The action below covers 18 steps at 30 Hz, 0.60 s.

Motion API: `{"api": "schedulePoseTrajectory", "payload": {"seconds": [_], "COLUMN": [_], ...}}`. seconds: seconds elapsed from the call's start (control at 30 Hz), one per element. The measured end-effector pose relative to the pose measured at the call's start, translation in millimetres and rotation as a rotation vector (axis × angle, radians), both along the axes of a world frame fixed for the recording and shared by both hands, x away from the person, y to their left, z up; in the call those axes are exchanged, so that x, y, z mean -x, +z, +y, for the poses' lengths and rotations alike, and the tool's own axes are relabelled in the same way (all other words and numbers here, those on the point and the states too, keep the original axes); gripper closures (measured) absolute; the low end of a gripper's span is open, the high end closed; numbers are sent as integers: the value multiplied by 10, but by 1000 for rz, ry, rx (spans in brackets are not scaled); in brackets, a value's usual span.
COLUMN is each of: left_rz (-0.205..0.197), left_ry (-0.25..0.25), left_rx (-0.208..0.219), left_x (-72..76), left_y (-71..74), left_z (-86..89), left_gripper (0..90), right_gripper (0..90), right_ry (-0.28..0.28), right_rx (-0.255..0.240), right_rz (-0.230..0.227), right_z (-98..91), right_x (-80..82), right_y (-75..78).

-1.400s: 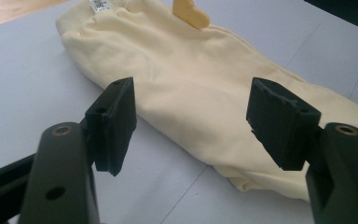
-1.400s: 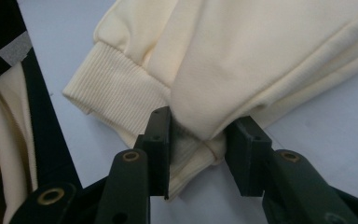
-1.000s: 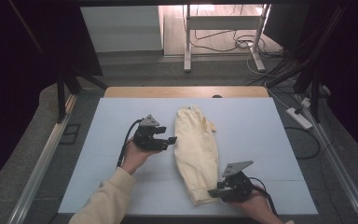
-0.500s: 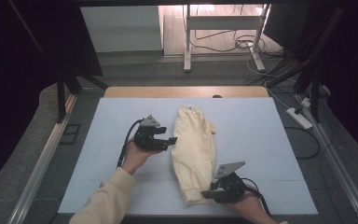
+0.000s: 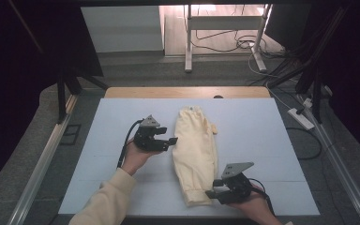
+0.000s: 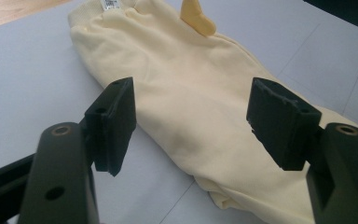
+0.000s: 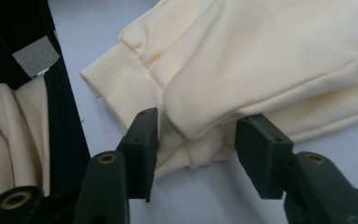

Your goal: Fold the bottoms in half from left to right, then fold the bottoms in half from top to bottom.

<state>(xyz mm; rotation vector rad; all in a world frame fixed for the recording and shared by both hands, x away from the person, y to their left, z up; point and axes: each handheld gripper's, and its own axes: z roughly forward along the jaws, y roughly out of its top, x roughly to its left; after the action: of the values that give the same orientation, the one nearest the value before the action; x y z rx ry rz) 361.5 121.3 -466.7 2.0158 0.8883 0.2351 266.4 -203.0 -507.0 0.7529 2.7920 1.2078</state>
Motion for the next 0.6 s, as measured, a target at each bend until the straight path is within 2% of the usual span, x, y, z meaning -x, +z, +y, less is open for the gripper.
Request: {"api": "schedulePoseTrajectory", "payload": {"seconds": [0.17, 0.3, 0.43, 0.6], "left_rz": [-1, -3, -4, -7], "left_ry": [0, -4, -5, -5], "left_rx": [1, 2, 3, 4], "left_x": [2, 5, 12, 21], "left_y": [3, 3, 8, 16], "left_z": [4, -6, -9, -12], "left_gripper": [332, 332, 332, 332], "right_gripper": [444, 397, 392, 388], "right_ry": [-45, -114, -165, -185], "right_rx": [-31, -67, -93, -96], "right_rz": [-35, -76, -93, -103], "right_z": [-151, -285, -370, -401], "right_x": [-29, -70, -124, -168], "right_y": [94, 145, 177, 187]}}
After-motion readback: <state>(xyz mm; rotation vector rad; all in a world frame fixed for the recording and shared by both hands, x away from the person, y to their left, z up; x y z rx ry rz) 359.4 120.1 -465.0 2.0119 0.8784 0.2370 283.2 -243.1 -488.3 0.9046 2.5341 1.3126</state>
